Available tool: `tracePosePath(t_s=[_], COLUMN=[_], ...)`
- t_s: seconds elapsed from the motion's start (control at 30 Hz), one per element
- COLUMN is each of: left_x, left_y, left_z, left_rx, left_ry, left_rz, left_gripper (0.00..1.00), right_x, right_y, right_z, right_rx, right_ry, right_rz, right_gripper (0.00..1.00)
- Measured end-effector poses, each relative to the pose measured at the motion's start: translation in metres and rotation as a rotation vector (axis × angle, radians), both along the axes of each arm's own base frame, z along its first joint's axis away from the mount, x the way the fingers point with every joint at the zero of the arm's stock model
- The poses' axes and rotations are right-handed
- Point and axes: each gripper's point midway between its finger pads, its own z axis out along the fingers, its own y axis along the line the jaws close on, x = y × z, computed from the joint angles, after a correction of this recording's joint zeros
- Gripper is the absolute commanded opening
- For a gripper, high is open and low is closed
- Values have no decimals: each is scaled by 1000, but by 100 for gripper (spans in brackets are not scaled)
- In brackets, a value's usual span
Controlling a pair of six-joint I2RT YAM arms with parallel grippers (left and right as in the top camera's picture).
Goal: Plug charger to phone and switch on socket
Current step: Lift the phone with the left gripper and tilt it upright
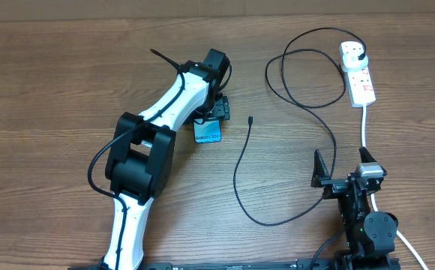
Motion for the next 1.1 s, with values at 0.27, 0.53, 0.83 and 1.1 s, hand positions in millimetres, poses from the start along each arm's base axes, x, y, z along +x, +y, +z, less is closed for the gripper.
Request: tracePosePath(t_s=[0.27, 0.53, 0.83, 1.1], left_x=[0, 0, -3, -18], left_y=[0, 1, 2, 6], left_z=[0, 1, 1, 4], left_rx=[1, 3, 7, 7], left_ry=[-1, -2, 9, 83], left_rz=[0, 0, 0, 4], left_gripper=[65, 67, 66, 65], right_x=[0, 0, 0, 0], right_y=[0, 0, 0, 0], right_z=[0, 0, 0, 0], right_rx=[0, 0, 0, 0], right_ry=[1, 0, 0, 0], right_rz=[0, 0, -1, 0], right_gripper=[100, 100, 100, 100])
